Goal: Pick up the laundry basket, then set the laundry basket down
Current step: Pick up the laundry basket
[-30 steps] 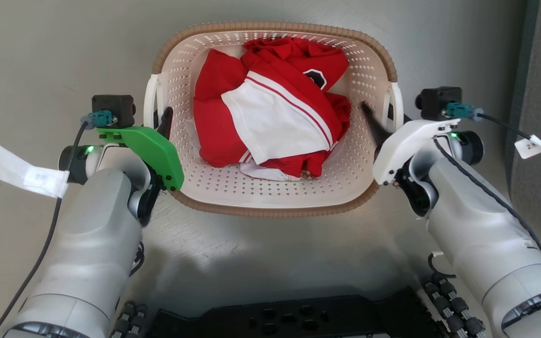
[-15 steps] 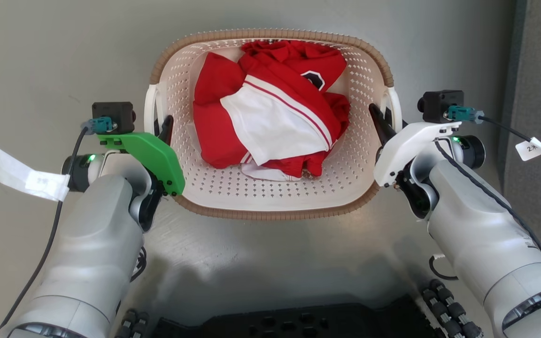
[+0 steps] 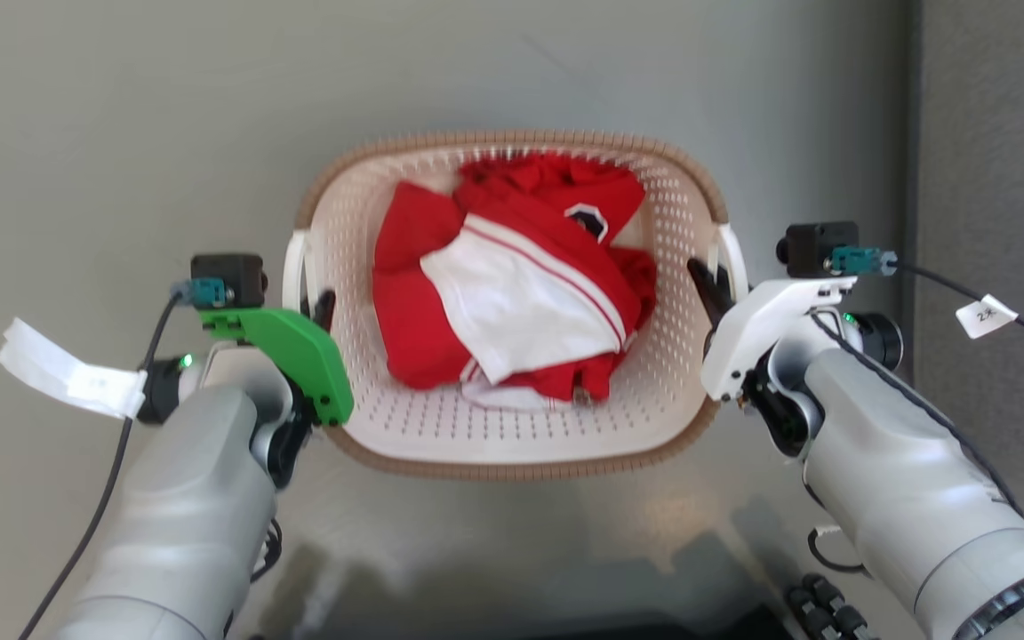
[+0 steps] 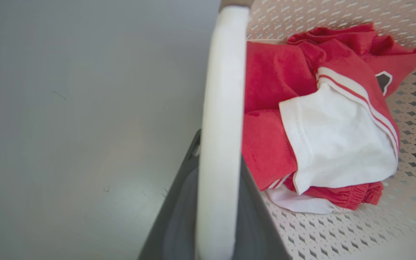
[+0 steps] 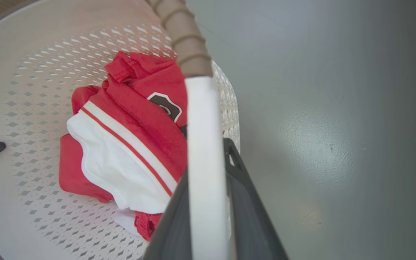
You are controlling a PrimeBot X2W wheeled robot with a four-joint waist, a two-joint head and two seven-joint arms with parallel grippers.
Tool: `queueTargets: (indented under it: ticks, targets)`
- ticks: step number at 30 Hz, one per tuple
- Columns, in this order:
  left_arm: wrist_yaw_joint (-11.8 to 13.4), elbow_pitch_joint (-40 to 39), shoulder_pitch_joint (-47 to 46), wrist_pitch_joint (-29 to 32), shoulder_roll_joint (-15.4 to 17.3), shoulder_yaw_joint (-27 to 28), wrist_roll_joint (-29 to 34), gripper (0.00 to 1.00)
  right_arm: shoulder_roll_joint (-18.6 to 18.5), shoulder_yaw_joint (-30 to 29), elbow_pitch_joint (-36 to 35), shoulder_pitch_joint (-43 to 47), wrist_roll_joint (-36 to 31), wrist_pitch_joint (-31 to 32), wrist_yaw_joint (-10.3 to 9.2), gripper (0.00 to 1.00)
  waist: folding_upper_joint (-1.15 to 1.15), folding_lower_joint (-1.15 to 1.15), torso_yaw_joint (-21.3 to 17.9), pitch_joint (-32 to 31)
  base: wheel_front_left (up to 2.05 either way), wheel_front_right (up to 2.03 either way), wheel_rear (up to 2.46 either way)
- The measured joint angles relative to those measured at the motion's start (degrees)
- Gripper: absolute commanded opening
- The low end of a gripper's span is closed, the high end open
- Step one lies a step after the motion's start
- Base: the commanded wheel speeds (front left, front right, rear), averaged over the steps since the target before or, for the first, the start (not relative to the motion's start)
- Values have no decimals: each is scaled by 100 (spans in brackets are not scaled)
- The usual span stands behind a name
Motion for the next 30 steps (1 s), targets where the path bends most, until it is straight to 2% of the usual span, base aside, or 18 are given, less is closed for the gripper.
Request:
queueTargets:
  ticks: [16,30]
  targets:
    - [0,13,503,576,10,-316,-632,0,-4,322,177,316,749,628,-1,0,0,0,-49,-1264,0,0,0]
    - [0,25,1057,1073,23,-523,-1037,0,-4,678,343,708,1133,1308,-1,0,0,-1,-90,-2418,0,0,0]
